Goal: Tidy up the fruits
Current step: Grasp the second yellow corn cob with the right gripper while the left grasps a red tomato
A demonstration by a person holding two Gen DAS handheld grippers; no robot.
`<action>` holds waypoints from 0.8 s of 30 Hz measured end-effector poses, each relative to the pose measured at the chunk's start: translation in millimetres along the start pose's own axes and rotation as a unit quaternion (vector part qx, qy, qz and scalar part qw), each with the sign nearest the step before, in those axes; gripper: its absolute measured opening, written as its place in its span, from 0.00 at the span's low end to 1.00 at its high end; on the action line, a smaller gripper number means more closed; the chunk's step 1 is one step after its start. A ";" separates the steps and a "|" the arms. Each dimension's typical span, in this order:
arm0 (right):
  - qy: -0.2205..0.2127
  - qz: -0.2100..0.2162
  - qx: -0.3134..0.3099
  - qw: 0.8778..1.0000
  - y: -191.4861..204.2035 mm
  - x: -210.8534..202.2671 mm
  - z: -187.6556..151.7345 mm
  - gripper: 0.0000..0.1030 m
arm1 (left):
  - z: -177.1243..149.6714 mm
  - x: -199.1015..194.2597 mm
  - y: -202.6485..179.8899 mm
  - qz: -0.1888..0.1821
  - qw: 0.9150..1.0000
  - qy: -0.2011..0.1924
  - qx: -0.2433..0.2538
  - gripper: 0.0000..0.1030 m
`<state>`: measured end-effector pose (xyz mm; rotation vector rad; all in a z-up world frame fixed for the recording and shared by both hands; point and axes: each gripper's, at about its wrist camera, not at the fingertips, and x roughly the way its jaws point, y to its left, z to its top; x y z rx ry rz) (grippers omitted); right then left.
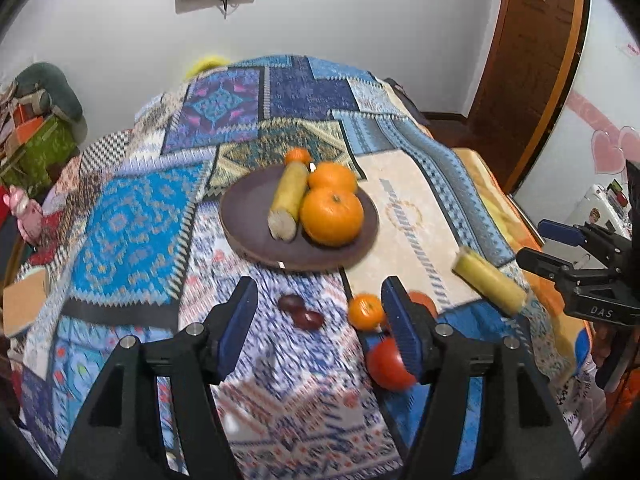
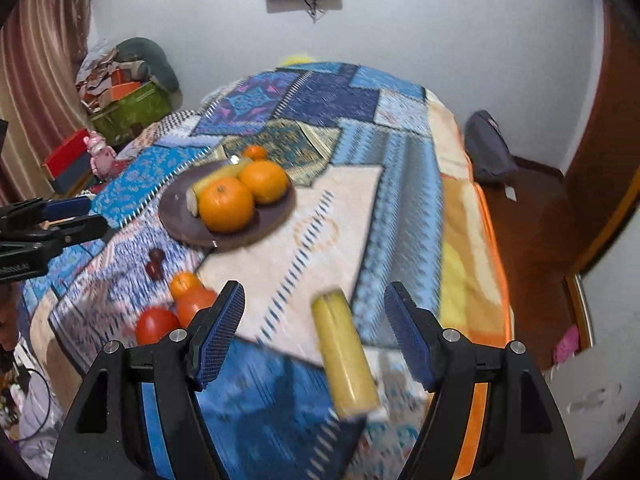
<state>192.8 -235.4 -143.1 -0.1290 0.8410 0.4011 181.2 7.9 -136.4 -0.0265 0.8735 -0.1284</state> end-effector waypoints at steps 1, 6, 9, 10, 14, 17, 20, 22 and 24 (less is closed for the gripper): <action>0.004 -0.001 0.004 1.000 -3.2 0.2 -4.8 0.67 | -4.7 1.6 -2.1 -0.003 1.000 0.006 -0.004 0.62; 0.022 -0.006 0.022 1.000 -16.1 5.2 -27.0 0.67 | -26.2 11.0 -14.1 -0.008 0.999 0.032 -0.015 0.62; 0.031 -0.004 0.029 0.999 -21.5 9.5 -36.3 0.67 | -35.4 18.2 -20.8 -0.016 0.999 0.047 -0.020 0.62; 0.033 -0.004 0.032 0.999 -22.6 12.0 -38.9 0.67 | -38.5 21.4 -24.0 -0.019 0.998 0.053 -0.020 0.62; 0.044 0.001 0.032 0.999 -24.8 19.9 -46.9 0.67 | -46.7 34.0 -35.0 -0.027 0.997 0.070 -0.017 0.62; 0.051 0.001 0.028 0.998 -25.8 26.7 -50.1 0.66 | -49.9 43.7 -41.8 -0.033 0.996 0.081 -0.016 0.62; 0.060 0.007 0.028 0.998 -26.9 35.6 -50.3 0.56 | -52.1 53.2 -47.7 -0.037 0.995 0.091 -0.016 0.62; 0.064 0.015 0.032 0.997 -28.3 41.2 -49.0 0.49 | -52.8 60.2 -50.8 -0.039 0.994 0.098 -0.014 0.62; 0.067 0.021 0.036 0.997 -28.4 46.3 -47.1 0.48 | -53.5 66.4 -53.0 -0.038 0.994 0.102 -0.011 0.62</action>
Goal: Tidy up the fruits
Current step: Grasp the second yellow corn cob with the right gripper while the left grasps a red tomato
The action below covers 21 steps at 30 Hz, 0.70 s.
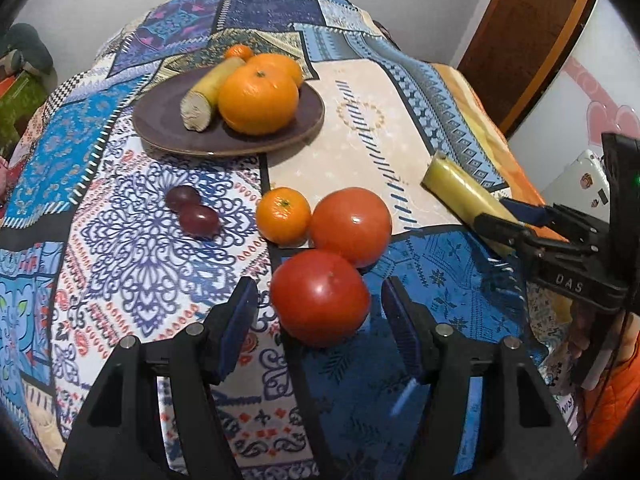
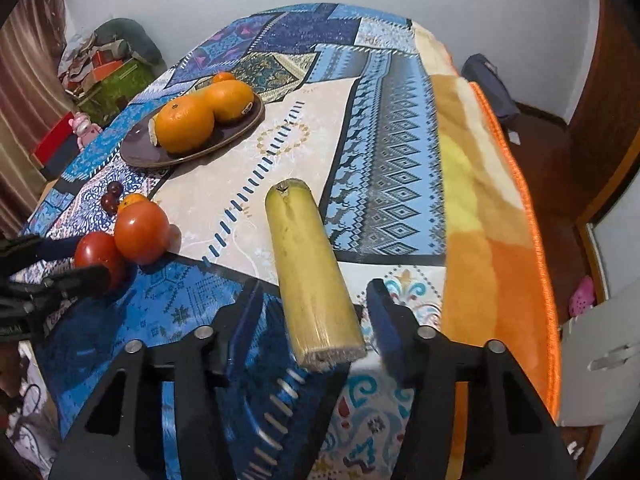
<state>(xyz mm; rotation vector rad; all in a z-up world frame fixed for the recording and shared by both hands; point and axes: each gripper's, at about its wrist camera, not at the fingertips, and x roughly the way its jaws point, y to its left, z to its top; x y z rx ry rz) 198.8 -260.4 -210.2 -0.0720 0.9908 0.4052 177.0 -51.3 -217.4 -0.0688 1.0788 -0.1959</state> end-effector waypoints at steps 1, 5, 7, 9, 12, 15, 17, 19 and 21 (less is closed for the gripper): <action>0.001 -0.001 -0.001 1.000 0.7 2.3 1.4 0.48 | 0.9 2.6 -0.1 0.001 1.000 0.002 0.000 0.62; 0.013 0.003 -0.007 1.000 3.9 14.5 6.5 0.48 | 2.2 9.7 0.5 0.006 1.000 -0.003 0.000 0.62; 0.017 -0.001 -0.015 1.000 7.4 19.1 7.1 0.48 | 2.1 10.8 -0.3 0.010 1.000 -0.006 0.005 0.62; 0.016 -0.006 -0.023 1.000 11.4 20.6 6.8 0.48 | 1.1 11.3 -1.8 0.018 1.000 -0.011 0.011 0.57; 0.016 -0.002 -0.025 1.000 13.2 19.1 5.9 0.34 | -0.2 10.7 -1.8 0.012 1.000 -0.012 0.017 0.50; 0.019 0.017 -0.008 1.000 11.4 16.3 4.7 0.32 | -2.0 8.3 1.2 0.007 1.000 -0.014 0.015 0.50; 0.019 0.019 -0.006 1.000 12.5 14.4 3.3 0.32 | -3.4 5.3 3.3 0.006 1.000 -0.016 0.011 0.50; 0.019 0.029 -0.006 0.999 14.8 11.4 2.2 0.32 | -4.3 1.7 6.9 0.006 1.000 -0.018 0.007 0.50; 0.018 0.043 -0.002 0.999 16.2 8.4 1.1 0.32 | -5.6 -2.6 11.3 0.007 1.000 -0.020 0.002 0.50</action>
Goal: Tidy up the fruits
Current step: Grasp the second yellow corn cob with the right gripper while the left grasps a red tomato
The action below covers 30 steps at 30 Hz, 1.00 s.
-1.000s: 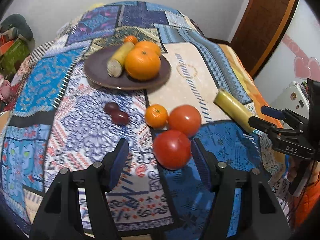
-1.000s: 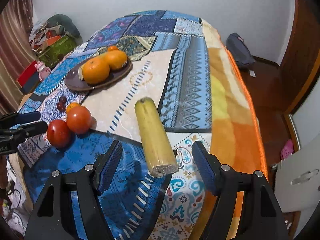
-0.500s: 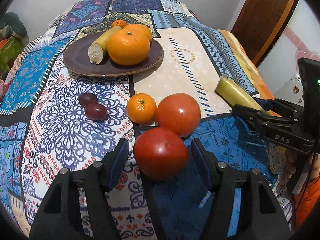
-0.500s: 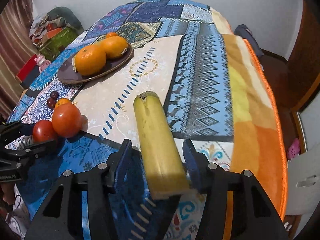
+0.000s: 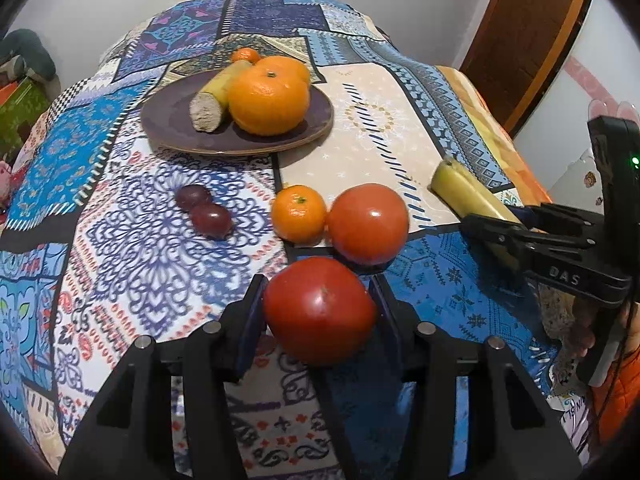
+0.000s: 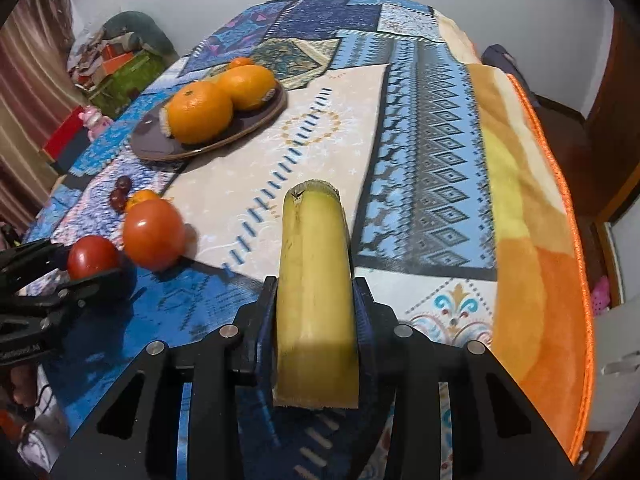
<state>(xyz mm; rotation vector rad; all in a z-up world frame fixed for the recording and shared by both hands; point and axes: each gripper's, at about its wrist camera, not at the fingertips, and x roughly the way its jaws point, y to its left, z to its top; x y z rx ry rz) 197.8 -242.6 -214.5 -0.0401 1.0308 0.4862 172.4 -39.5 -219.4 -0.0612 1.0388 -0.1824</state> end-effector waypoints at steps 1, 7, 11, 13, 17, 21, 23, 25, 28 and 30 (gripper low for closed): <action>-0.001 0.009 0.003 1.000 0.4 -1.9 -0.9 0.32 | -0.5 -2.6 3.2 0.001 1.000 -0.002 -0.004 0.50; -0.017 0.014 0.005 1.000 8.3 -8.1 2.9 0.32 | 1.4 -21.4 21.7 0.007 1.000 -0.020 -0.022 0.50; -0.025 0.010 -0.008 1.000 16.6 -11.3 11.2 0.32 | 9.8 -31.9 32.1 0.020 0.999 -0.035 -0.024 0.50; -0.019 0.005 -0.018 1.000 20.3 -8.0 13.4 0.32 | 14.9 -37.7 36.7 0.021 0.998 -0.044 -0.026 0.50; 0.011 0.004 -0.025 1.000 24.8 6.0 11.2 0.32 | 21.5 -48.9 42.8 0.026 0.998 -0.060 -0.025 0.50; 0.028 -0.002 -0.041 0.999 30.7 14.4 9.6 0.33 | 22.8 -55.6 50.4 0.032 0.997 -0.068 -0.023 0.50; 0.036 0.007 -0.042 0.998 31.3 18.0 14.4 0.33 | 22.7 -55.4 54.9 0.033 0.997 -0.067 -0.026 0.50; 0.045 0.005 -0.045 0.998 32.5 24.9 17.5 0.33 | 22.0 -55.6 59.3 0.033 0.997 -0.066 -0.031 0.50; 0.042 -0.006 -0.056 0.998 36.3 31.7 19.6 0.32 | 20.4 -55.5 65.0 0.034 0.996 -0.067 -0.038 0.50; 0.036 -0.011 -0.059 0.998 38.6 31.9 21.3 0.32 | 20.5 -55.6 68.0 0.035 0.996 -0.068 -0.040 0.50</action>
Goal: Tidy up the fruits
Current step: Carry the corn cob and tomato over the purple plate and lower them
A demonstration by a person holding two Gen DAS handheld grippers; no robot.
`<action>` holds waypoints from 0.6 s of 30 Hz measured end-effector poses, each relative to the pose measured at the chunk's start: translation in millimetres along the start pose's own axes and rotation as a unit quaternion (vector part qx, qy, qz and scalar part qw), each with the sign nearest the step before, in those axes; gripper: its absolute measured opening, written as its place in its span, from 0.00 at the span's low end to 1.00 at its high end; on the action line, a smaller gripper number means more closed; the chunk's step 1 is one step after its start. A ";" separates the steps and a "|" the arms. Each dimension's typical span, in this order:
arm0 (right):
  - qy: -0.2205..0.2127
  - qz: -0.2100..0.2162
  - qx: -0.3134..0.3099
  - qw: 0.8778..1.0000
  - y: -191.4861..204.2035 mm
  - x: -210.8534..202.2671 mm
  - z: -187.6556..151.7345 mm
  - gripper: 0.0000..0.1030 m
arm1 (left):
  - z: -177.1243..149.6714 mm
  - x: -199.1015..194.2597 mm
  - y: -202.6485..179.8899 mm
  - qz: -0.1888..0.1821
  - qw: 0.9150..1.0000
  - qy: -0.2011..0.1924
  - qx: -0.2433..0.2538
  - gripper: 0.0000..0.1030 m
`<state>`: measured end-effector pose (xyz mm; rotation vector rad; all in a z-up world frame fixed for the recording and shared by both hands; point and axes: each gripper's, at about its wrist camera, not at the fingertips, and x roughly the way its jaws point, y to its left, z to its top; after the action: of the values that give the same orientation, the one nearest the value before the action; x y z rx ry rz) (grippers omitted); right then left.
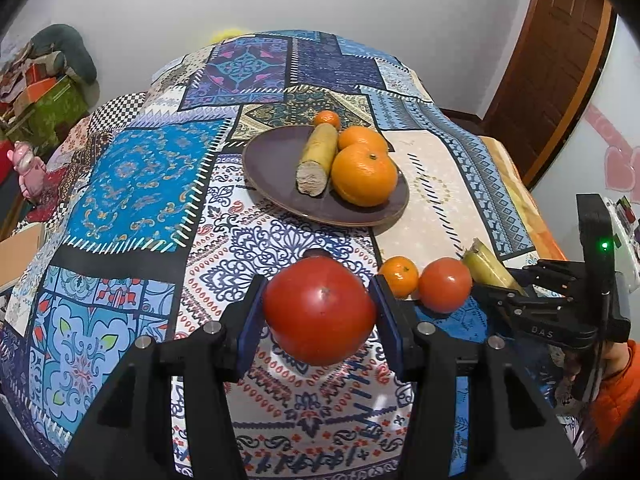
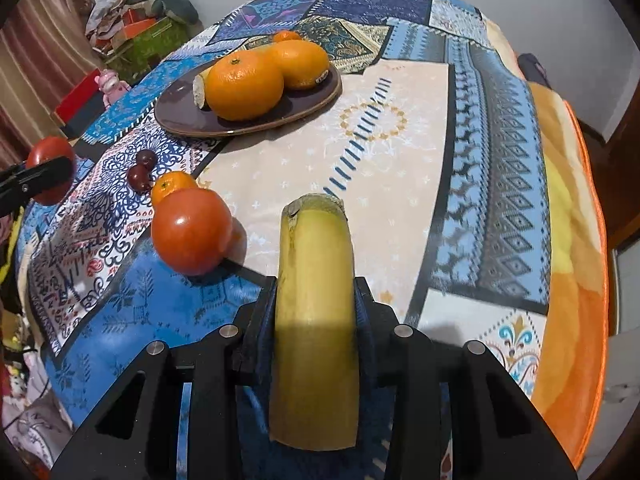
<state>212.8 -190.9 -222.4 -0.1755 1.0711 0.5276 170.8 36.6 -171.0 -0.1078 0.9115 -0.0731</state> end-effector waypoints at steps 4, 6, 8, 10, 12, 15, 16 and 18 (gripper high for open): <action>-0.017 0.003 0.012 1.000 1.2 -6.7 4.2 0.32 | 5.6 -1.5 6.6 -0.001 1.000 -0.007 -0.004 0.50; -0.030 0.006 0.018 0.999 0.6 -12.8 10.4 0.32 | 10.6 -2.7 10.2 -0.002 1.000 -0.012 -0.006 0.50; -0.044 0.007 0.020 0.999 0.9 -19.1 18.6 0.32 | 17.6 -3.3 13.5 -0.002 1.000 -0.018 -0.008 0.50; -0.058 0.005 0.017 0.998 3.2 -25.1 28.7 0.32 | 25.1 -3.1 17.2 -0.003 1.000 -0.023 -0.010 0.50; -0.072 0.006 0.016 0.997 6.0 -31.1 40.2 0.32 | 33.8 -2.2 20.8 -0.003 1.000 -0.029 -0.012 0.50; -0.090 0.013 0.014 0.996 10.7 -36.8 57.0 0.32 | 45.0 1.1 24.3 0.001 0.999 -0.035 -0.010 0.50; -0.095 0.015 0.011 0.995 14.0 -38.0 64.1 0.32 | 49.6 3.1 25.7 0.004 0.999 -0.037 -0.009 0.50; -0.103 0.017 0.006 0.995 20.3 -38.9 72.5 0.32 | 57.1 7.2 28.3 0.007 0.999 -0.040 -0.007 0.50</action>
<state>245.6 -158.0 -151.5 -0.0903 0.8768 0.5586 220.9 67.4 -145.5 -0.1177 0.8337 -0.0491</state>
